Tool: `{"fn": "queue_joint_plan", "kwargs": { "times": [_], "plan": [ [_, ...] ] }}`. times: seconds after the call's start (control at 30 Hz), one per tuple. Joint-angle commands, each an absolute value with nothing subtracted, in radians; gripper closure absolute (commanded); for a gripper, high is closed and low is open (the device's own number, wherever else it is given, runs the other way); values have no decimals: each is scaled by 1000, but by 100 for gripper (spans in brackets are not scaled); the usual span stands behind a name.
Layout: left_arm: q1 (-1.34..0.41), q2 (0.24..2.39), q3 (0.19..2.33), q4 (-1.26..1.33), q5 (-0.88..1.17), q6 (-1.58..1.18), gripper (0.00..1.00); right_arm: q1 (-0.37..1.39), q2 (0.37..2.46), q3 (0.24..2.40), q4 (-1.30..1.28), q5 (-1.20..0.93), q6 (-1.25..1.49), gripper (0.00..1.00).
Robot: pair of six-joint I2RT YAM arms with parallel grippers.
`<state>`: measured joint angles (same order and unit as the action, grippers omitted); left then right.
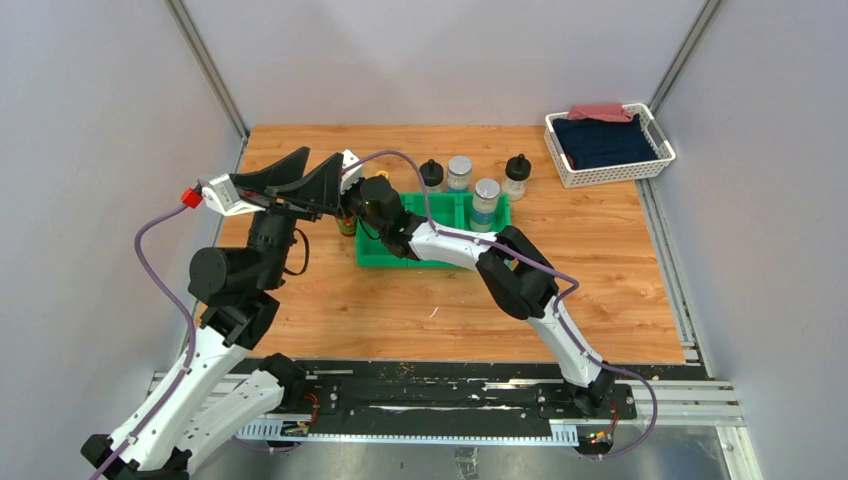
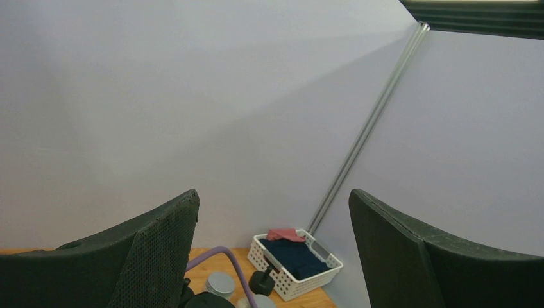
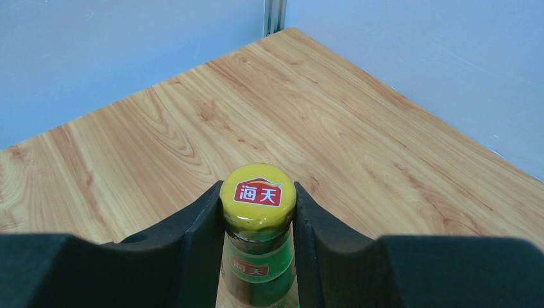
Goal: Organize the condiment bottles
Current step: Pick up the bottle from the center of the board.
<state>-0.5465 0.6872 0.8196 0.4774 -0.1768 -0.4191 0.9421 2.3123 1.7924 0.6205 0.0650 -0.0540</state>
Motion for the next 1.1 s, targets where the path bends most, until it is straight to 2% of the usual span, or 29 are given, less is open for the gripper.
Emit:
{"fn": "queue_joint_plan", "kwargs": {
  "times": [0.0, 1.07],
  "plan": [
    [-544, 690, 813, 494, -165, -420, 11, 942, 2328, 1833, 631, 86, -84, 100],
    [-545, 704, 892, 492, -181, -380, 11, 946, 2305, 1936, 626, 15, -65, 100]
  ]
}}
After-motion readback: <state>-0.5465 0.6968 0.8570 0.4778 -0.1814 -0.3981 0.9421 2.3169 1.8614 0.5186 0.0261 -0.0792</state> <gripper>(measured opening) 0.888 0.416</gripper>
